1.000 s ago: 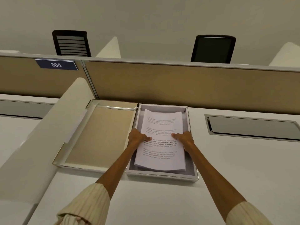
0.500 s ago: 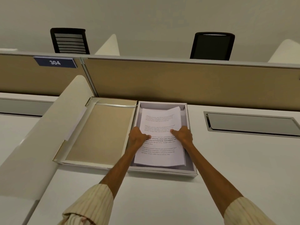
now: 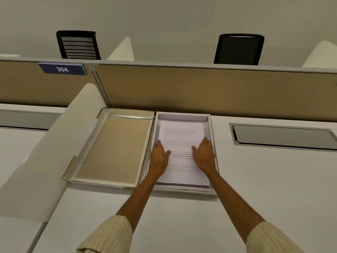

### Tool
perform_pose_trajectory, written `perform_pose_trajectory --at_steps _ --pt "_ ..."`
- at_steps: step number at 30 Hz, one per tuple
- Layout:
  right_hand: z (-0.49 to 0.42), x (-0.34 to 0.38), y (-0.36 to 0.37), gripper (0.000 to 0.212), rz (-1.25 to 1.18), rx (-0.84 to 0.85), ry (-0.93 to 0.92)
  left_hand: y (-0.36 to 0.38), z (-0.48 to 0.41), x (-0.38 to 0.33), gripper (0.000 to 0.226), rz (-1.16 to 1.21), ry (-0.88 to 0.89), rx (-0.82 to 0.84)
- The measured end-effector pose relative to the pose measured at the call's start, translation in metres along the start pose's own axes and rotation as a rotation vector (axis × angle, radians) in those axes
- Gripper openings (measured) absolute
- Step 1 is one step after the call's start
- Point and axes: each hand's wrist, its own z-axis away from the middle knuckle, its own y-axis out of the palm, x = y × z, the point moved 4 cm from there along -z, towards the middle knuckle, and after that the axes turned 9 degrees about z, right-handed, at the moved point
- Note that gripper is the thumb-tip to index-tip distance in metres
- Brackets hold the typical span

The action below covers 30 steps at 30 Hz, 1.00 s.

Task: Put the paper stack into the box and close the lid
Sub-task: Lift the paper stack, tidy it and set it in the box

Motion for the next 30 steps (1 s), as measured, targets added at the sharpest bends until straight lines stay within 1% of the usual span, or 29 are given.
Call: perform_pose_trajectory --at_steps 2,5,10,14,18,20,22,25,30 --pt "-0.001 -0.001 0.000 0.066 0.012 -0.004 -0.034 0.007 0.001 0.005 0.056 0.007 -0.021 0.054" --pt "0.002 -0.002 0.006 0.061 0.025 -0.007 -0.071 0.011 0.001 0.016 0.062 -0.032 -0.054 0.066" --pt "-0.001 -0.005 0.009 0.063 0.064 0.008 -0.068 0.012 -0.002 0.016 0.060 -0.061 -0.015 0.069" --pt "0.001 -0.005 0.007 0.069 -0.007 0.019 -0.059 0.008 0.004 0.014 0.063 -0.073 0.034 0.079" --pt "0.009 0.003 0.001 0.070 -0.032 -0.017 -0.098 -0.009 0.014 0.004 0.058 -0.020 0.164 0.012" --pt "0.015 0.013 -0.003 0.068 -0.018 -0.050 -0.142 -0.029 0.019 0.004 0.050 0.012 0.234 -0.041" --pt "0.023 0.027 -0.004 0.066 -0.032 -0.046 -0.172 -0.052 0.025 0.009 0.043 0.039 0.261 -0.130" --pt "0.037 0.053 0.000 0.064 -0.074 -0.016 -0.245 -0.083 0.032 0.025 0.032 -0.031 0.243 -0.234" --pt "0.068 0.095 0.013 0.054 -0.069 -0.006 -0.424 -0.120 0.050 0.054 0.030 -0.199 0.156 -0.243"
